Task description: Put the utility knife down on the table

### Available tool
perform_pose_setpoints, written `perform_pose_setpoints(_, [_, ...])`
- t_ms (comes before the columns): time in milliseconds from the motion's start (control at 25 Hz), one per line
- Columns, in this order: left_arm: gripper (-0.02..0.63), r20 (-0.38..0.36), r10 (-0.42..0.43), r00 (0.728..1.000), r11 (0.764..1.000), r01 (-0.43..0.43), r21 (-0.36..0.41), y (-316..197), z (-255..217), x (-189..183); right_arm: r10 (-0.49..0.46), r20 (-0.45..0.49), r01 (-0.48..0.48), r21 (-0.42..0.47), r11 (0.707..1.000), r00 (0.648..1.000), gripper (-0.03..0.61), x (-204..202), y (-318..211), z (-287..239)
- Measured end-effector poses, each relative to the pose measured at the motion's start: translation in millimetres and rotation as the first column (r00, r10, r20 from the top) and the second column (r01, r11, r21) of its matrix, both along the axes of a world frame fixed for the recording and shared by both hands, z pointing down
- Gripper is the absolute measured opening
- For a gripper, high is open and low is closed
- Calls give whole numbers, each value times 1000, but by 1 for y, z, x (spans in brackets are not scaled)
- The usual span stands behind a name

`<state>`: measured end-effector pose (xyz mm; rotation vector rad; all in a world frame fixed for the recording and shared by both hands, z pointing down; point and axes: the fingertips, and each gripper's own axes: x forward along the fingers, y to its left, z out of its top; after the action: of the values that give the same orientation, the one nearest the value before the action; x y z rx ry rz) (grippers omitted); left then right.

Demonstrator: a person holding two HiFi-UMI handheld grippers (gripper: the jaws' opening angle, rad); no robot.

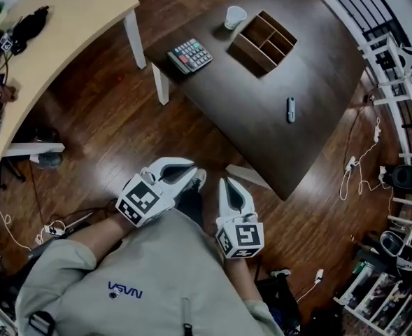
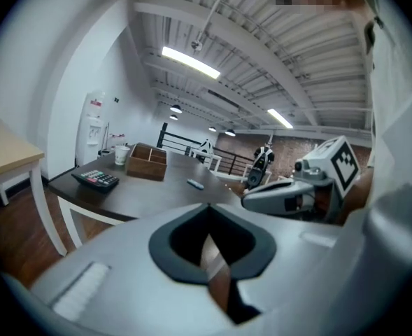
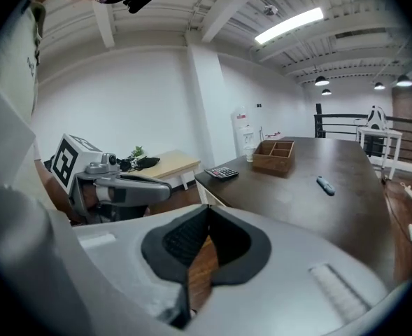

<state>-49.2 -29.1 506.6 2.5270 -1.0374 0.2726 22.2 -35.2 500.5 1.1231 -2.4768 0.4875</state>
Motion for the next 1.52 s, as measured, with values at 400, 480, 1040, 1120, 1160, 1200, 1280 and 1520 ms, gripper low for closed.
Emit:
perform_pose_setpoints(400, [2, -113, 148, 982, 988, -142, 61, 84, -37, -25, 174, -19, -172, 87, 981, 985, 3, -11, 84, -44])
perform_pose_setpoints(480, [2, -120, 180, 976, 982, -172, 72, 97, -40, -19, 195, -12, -193, 87, 977, 981, 3, -9, 99, -46])
perform_pose_setpoints(1040, [2, -63, 367, 928, 922, -354, 158, 191, -58, 87, 384, 61, -388, 202, 899, 921, 3, 79, 228, -67])
perform_pose_setpoints(1120, [2, -56, 368, 928, 918, -353, 181, 204, -66, 102, 386, 83, -394, 222, 892, 919, 3, 88, 243, -70])
perform_pose_setpoints(1160, [2, -49, 371, 927, 915, -357, 190, 212, -69, 109, 385, 90, -395, 231, 889, 919, 3, 92, 250, -71])
perform_pose_setpoints(1200, [2, -39, 376, 926, 911, -362, 196, 221, -70, 117, 382, 96, -394, 239, 887, 919, 3, 97, 258, -72])
perform_pose_setpoints(1280, [2, -7, 389, 921, 902, -379, 206, 241, -68, 131, 376, 107, -391, 258, 884, 921, 2, 105, 274, -75])
perform_pose_setpoints(1520, [2, 35, 377, 926, 900, -375, 221, 289, -63, 150, 345, 113, -363, 293, 885, 932, 2, 123, 319, -74])
